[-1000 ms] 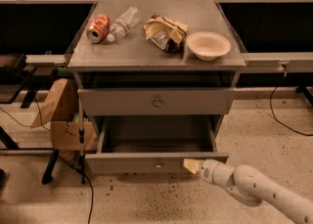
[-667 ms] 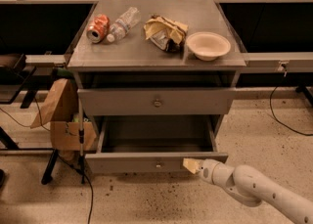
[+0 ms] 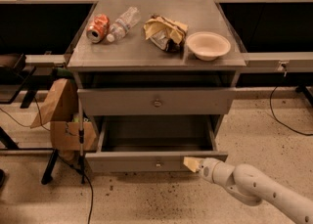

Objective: Close middle drawer

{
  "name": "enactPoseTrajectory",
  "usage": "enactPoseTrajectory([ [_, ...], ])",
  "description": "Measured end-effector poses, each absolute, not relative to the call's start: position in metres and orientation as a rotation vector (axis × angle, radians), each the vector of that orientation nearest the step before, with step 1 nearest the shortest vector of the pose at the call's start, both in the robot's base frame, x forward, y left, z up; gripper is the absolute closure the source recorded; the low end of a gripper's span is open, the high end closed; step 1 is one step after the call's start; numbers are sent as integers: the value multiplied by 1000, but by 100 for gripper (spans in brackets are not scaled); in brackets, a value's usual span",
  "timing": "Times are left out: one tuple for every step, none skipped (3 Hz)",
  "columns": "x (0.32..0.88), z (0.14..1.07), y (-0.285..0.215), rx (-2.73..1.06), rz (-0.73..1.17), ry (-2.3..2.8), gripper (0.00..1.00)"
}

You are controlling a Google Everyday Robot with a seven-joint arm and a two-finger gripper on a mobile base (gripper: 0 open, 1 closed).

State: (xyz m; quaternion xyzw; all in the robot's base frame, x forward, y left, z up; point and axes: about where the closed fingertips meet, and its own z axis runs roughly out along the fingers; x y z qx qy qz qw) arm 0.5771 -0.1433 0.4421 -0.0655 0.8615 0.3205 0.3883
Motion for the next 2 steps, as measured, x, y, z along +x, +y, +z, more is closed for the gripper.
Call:
enactPoseTrajectory([
  [577,442,-143,-167,815,2191,100],
  [579,437,-141,-159,790,2165,100],
])
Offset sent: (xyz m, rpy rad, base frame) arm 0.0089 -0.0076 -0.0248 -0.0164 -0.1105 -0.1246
